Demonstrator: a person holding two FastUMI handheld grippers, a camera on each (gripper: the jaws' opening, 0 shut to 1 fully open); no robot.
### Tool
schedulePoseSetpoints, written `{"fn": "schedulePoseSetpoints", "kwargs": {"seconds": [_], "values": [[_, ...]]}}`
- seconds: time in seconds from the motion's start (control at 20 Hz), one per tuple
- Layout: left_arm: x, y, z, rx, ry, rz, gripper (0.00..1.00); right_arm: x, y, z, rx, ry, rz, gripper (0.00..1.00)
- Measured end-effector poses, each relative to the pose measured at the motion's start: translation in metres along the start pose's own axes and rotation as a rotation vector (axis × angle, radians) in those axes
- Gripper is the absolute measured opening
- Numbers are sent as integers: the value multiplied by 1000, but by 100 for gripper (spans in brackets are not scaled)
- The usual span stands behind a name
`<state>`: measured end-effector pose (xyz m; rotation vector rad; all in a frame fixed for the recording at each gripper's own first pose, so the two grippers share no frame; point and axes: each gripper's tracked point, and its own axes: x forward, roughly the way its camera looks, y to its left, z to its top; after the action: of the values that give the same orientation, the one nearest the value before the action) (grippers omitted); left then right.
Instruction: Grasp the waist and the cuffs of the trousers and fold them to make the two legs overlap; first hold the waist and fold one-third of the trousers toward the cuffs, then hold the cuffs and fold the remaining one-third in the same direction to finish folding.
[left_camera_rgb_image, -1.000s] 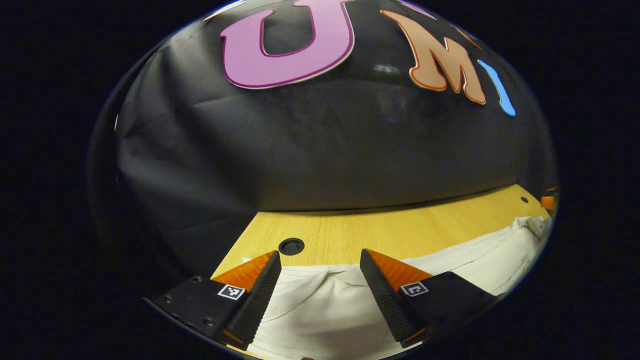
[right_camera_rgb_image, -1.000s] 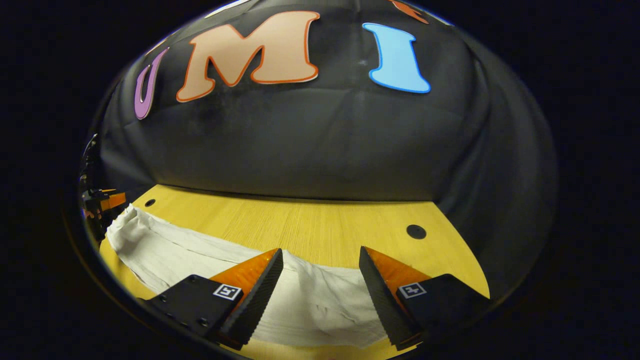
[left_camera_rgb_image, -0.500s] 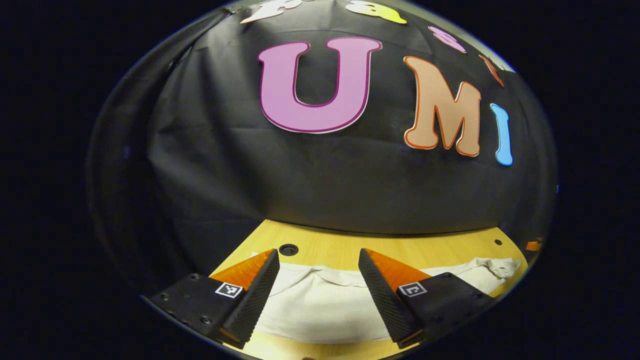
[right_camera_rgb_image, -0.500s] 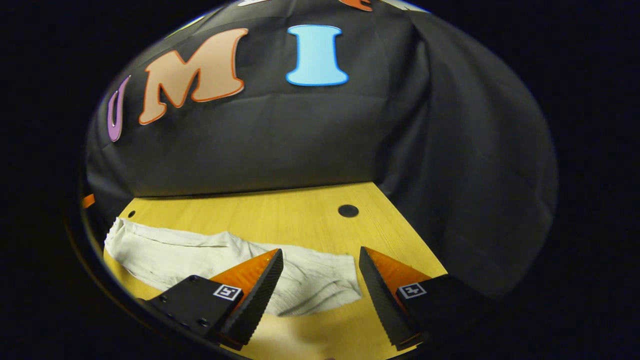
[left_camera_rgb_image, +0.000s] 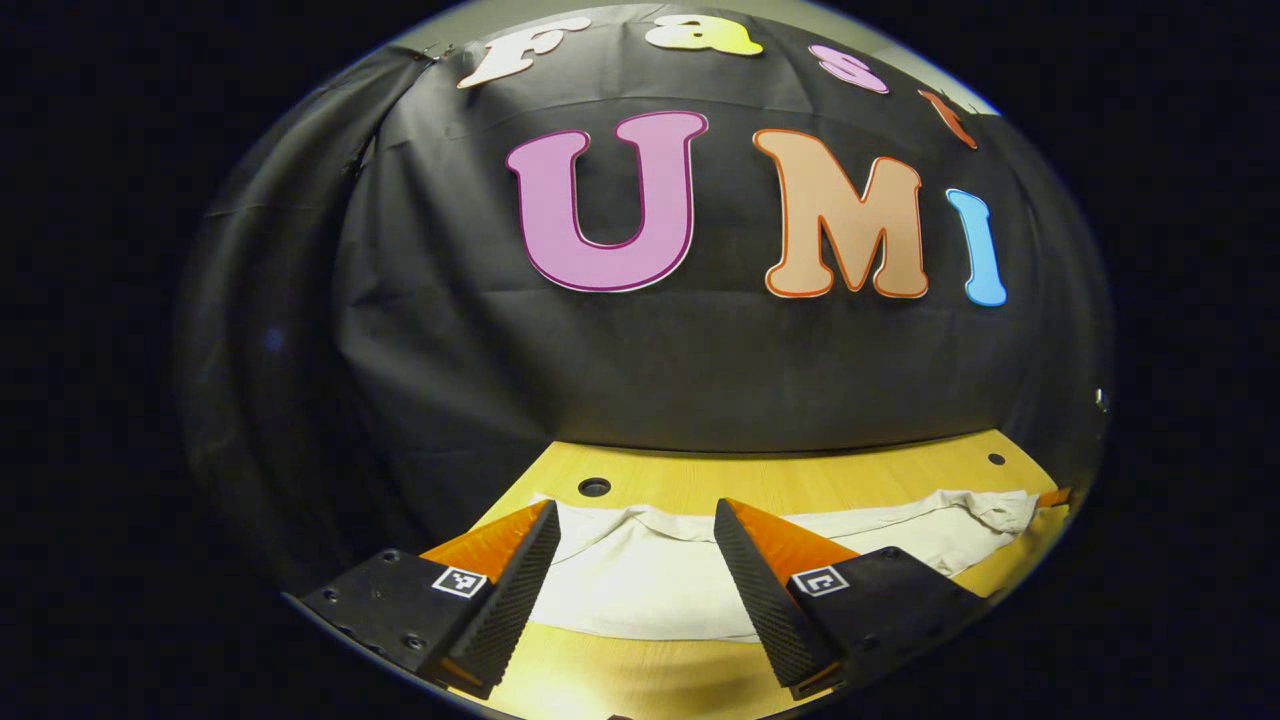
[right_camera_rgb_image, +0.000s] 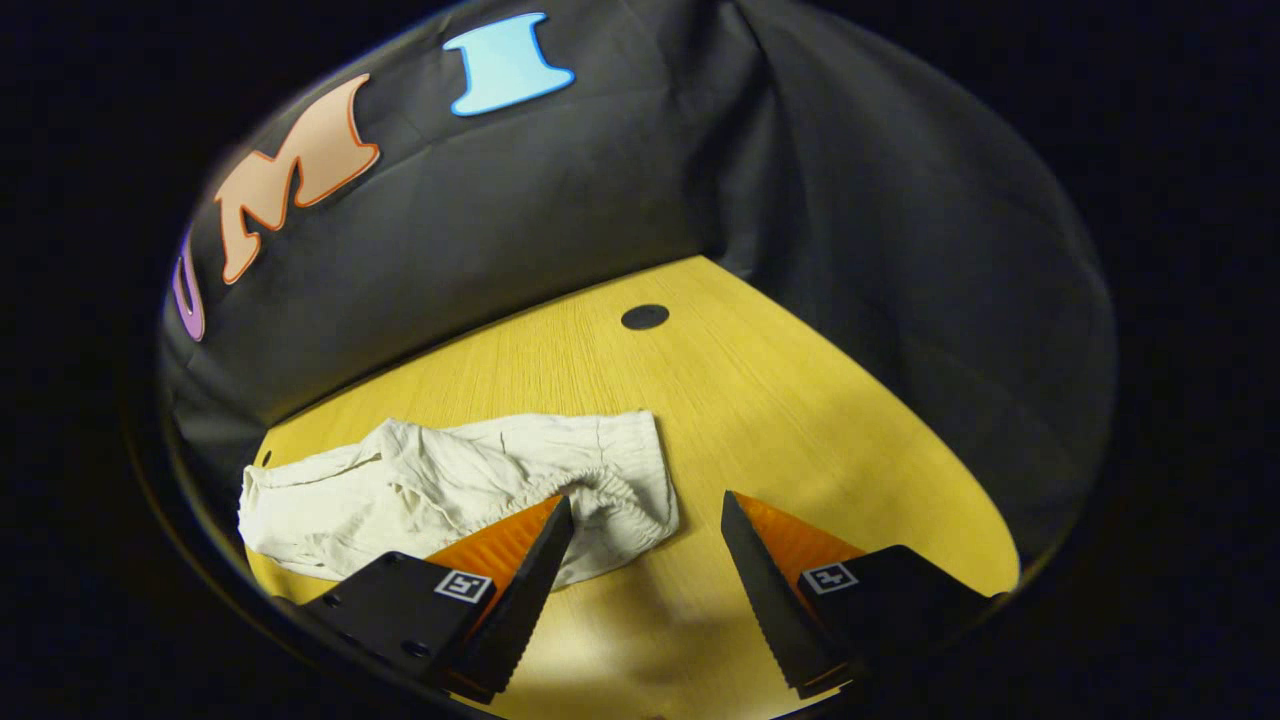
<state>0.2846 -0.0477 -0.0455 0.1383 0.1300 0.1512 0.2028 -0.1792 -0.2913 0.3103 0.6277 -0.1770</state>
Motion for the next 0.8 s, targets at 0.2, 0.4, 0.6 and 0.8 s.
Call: {"fn": "schedulePoseSetpoints", "kwargs": {"seconds": [0.2,0.4,0.6,0.8], "values": [[-12,-16,-7,8,9,-6,94,10,11,-14,110,48,72,94],[-21,-25,-8,-22,8,-15,94,17,21,-19,171,66,113,58],[-27,-29,-11,-18,13,-25,94,15,23,-14,246,45,122,29],[-31,-26,-14,-34,21,-34,94,2,31,2,163,-20,106,16]]}}
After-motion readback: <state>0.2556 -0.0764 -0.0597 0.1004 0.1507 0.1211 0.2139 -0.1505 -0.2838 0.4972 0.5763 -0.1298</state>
